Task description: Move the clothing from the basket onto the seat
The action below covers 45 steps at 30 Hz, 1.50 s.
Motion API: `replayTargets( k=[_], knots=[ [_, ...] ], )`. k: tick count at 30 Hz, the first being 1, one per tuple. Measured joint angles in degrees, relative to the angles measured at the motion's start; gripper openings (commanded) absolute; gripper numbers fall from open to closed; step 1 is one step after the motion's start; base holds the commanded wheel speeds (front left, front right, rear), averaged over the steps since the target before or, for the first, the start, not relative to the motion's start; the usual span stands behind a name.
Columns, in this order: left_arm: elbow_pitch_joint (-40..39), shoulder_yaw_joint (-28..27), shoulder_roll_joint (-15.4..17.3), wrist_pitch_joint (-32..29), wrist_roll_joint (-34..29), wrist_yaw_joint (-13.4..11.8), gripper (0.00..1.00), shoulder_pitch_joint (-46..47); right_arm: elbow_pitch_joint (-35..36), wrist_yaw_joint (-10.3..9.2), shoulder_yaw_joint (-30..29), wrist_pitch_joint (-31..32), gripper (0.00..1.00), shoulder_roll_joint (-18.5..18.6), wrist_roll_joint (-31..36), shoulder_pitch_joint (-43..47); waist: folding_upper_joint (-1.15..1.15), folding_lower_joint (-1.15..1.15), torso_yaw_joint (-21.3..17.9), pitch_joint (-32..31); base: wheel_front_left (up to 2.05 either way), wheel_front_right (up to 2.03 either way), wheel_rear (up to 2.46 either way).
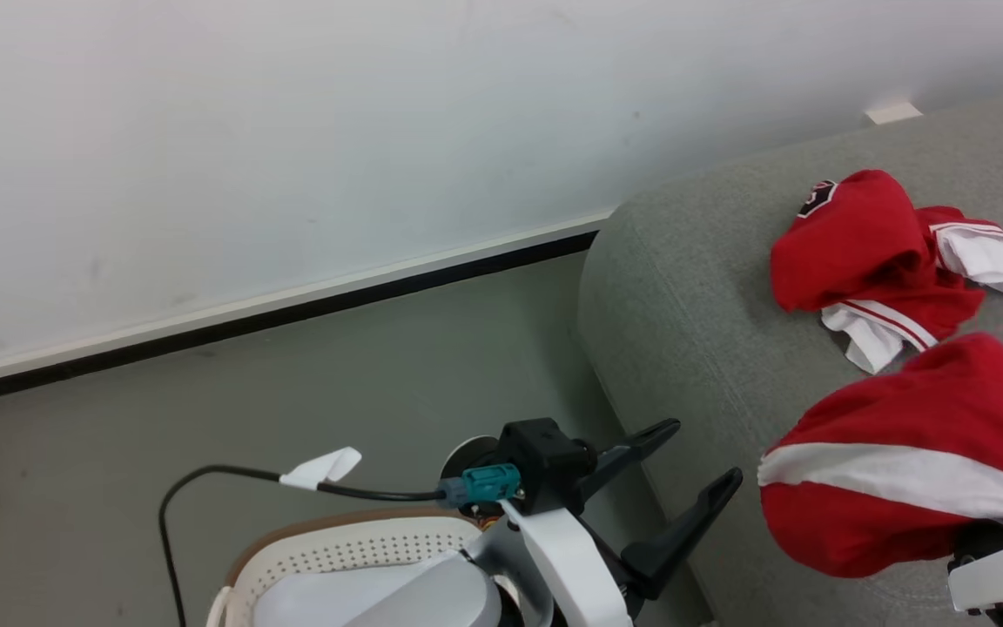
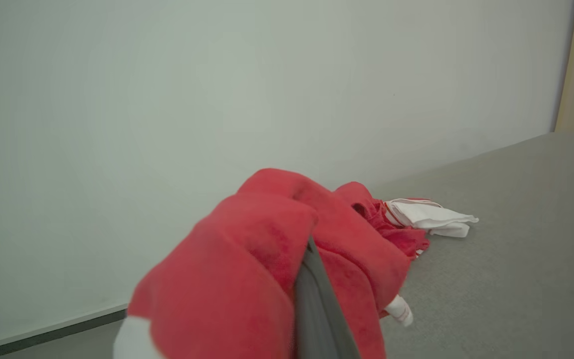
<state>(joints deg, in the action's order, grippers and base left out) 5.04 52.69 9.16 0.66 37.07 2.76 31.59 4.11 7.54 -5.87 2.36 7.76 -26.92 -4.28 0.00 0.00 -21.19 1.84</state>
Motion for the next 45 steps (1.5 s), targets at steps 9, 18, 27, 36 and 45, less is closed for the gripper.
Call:
replayTargets(
  k=[9, 18, 27, 36, 45],
  knots=[
    [0.5, 0.4, 0.4, 1.0, -1.3, 0.1, 1.0, 1.3, 2.7, 0.0, -0.9, 1.1, 0.0, -0.7, -0.1, 1.9, 0.0, 0.0, -2.6, 1.2, 0.0, 0.0, 0.0],
    [1.0, 1.0, 0.9, 1.0, -3.4, -0.3, 1.0, 3.8, 3.4, 0.01, -2.5, 1.1, 0.0, -0.2, -0.3, -0.6, 0.0, 0.0, -1.4, 4.6, 0.0, 0.0, 0.0],
    [-1.6, 1.1, 3.1, -2.6, -5.4, -0.3, 1.0, 8.7, -3.1, 0.0, -6.5, 0.0, 0.0, 7.0, -4.4, -13.5, 0.0, 0.0, -0.5, 12.8, 0.0, 0.0, 0.0],
    [-4.6, 0.2, 6.0, -6.4, -7.4, -0.3, 1.0, 13.8, -21.2, 0.01, -9.6, -1.7, 0.0, 19.1, -6.6, -29.5, 0.0, 0.01, 1.1, 24.1, 0.0, 0.0, 0.0],
    [-5.5, -0.1, 6.6, -6.9, -7.8, -0.7, 1.0, 15.3, -42.6, 0.01, -2.9, 0.2, 0.0, 30.0, -2.0, -40.0, -0.01, 0.01, 5.3, 30.4, 0.0, 0.0, 0.0]
  ],
)
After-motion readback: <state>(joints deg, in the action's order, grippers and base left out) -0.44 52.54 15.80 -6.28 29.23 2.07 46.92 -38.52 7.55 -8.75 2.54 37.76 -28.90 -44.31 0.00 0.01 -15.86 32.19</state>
